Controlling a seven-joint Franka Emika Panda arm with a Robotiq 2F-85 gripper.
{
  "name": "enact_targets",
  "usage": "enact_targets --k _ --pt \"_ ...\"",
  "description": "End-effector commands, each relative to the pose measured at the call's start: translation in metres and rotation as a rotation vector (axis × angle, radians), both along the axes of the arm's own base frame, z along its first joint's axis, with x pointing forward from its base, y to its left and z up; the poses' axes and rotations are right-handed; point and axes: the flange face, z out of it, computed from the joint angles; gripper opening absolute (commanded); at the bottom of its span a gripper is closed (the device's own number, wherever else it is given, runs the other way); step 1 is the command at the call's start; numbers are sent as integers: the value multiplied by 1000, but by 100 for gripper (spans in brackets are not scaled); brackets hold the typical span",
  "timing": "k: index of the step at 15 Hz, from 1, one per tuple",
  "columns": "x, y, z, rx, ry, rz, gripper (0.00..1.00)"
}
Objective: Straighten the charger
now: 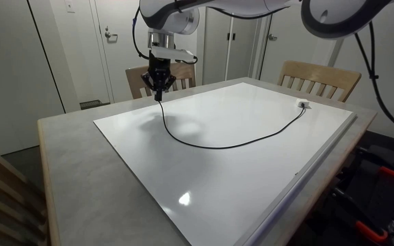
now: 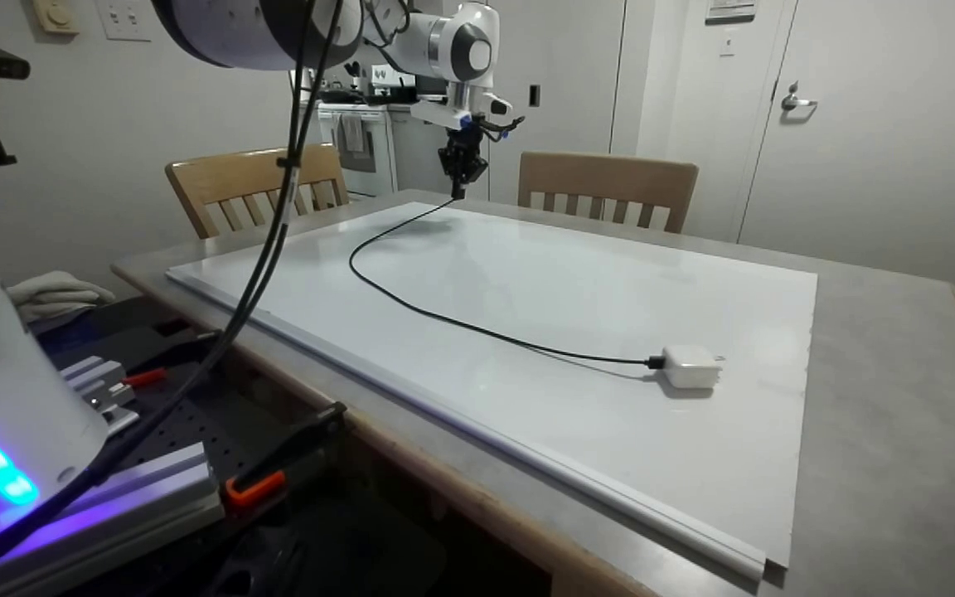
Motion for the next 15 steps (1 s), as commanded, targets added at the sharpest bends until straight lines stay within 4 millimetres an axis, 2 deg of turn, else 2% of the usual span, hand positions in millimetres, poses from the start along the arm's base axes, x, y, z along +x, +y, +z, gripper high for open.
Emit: enact_targets --k 1,5,15 --pt "-7 10 4 33 19 132 2" --pt "-10 25 -2 34 -2 293 2" --pt "-9 36 -5 3 -89 673 2"
